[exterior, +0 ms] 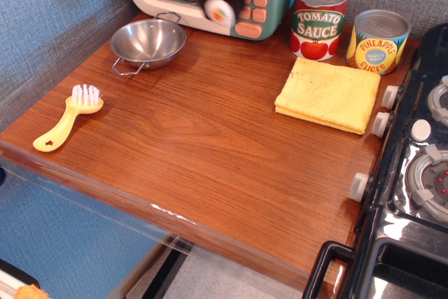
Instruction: Put the sushi onto the towel
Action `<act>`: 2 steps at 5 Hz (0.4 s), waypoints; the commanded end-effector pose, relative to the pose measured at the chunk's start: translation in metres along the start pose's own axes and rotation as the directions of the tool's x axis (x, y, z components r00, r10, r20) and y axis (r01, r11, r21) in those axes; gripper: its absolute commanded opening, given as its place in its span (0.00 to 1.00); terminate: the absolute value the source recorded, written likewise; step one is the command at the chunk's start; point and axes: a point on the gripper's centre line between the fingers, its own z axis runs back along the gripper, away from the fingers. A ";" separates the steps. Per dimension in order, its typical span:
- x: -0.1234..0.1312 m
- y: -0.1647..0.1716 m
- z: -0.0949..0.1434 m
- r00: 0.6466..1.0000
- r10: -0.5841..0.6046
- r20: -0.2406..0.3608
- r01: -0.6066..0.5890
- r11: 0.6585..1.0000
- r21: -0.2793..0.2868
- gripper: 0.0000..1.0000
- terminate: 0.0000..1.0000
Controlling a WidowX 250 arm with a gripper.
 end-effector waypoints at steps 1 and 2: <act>-0.021 -0.081 0.018 0.984 -0.171 0.053 0.170 0.985 0.027 0.00 0.00; -0.015 -0.091 0.004 0.985 -0.167 0.036 0.165 0.984 0.062 0.00 0.00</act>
